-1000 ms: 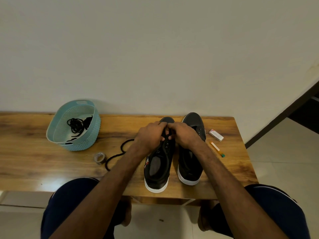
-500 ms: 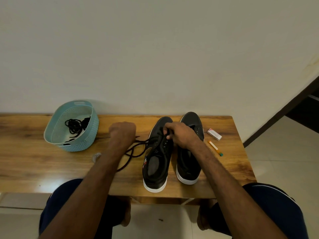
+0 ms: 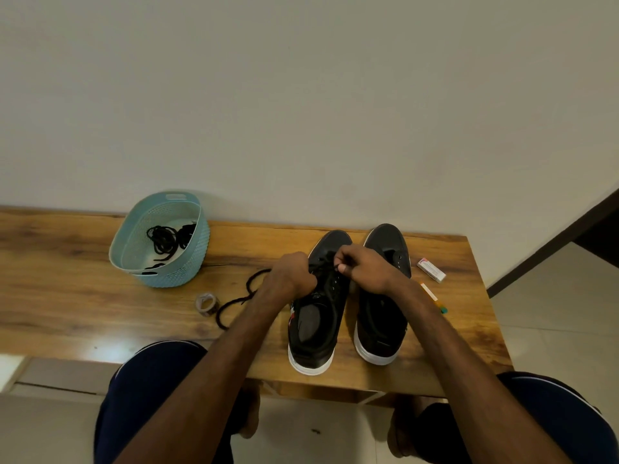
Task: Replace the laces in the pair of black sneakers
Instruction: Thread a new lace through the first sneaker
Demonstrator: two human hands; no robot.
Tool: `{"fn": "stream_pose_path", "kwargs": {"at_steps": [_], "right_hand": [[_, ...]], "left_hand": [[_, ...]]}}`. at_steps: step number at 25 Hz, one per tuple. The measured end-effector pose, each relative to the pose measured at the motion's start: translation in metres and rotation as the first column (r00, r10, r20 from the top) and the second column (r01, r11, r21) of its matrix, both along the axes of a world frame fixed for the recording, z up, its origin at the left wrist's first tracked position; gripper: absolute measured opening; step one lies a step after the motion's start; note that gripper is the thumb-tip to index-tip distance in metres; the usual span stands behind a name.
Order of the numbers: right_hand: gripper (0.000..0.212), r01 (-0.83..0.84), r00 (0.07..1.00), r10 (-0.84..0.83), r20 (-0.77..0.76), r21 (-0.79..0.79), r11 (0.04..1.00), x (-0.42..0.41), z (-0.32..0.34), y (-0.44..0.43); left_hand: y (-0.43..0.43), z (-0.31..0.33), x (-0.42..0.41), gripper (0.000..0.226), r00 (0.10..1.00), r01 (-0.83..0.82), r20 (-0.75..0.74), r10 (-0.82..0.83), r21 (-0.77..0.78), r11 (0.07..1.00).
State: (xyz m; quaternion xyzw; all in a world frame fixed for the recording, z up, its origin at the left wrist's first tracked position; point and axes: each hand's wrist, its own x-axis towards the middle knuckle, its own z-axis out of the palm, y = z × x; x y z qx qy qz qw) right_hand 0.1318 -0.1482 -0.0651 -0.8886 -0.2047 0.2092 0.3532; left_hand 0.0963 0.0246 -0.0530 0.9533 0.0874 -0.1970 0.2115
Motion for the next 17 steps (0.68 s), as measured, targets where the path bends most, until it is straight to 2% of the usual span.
{"fn": "stream_pose_path", "kwargs": {"at_steps": [2, 4, 7, 9, 11, 15, 17], "right_hand": [[0.011, -0.033, 0.999, 0.033, -0.035, -0.003, 0.999, 0.000, 0.007, -0.006], [0.003, -0.082, 0.995, 0.077, -0.065, -0.064, 0.995, 0.002, 0.009, -0.009], [0.025, -0.046, 0.997, 0.053, 0.061, -0.112, 0.993, 0.002, 0.003, 0.006], [0.028, 0.013, 0.986, 0.005, 0.168, -0.107, 0.994, -0.003, -0.004, 0.020], [0.025, 0.052, 0.983, -0.032, 0.182, -0.104, 0.993, -0.007, -0.011, 0.029], [0.012, 0.111, 0.983, -0.107, 0.146, -0.018, 0.994, -0.005, -0.011, 0.023], [0.007, 0.195, 0.981, -0.196, -0.012, 0.177, 0.965, -0.003, 0.003, 0.012]], "left_hand": [[0.008, -0.003, 0.000, 0.020, 0.994, -0.068, 0.090, 0.066, 0.016, 0.998], [0.015, -0.003, 0.000, 0.019, 0.981, -0.104, 0.167, 0.099, 0.020, 0.994], [0.021, -0.001, -0.001, 0.016, 0.976, -0.100, 0.191, 0.104, -0.027, 0.995], [0.019, 0.002, -0.007, 0.015, 0.977, -0.071, 0.200, 0.078, -0.041, 0.997], [0.014, -0.001, -0.019, 0.016, 0.975, -0.028, 0.220, 0.031, -0.016, 0.999], [0.002, -0.009, -0.041, 0.015, 0.959, 0.022, 0.280, -0.049, 0.099, 0.995], [-0.001, -0.007, -0.044, 0.011, 0.957, 0.019, 0.281, -0.071, 0.184, 0.983]]}}
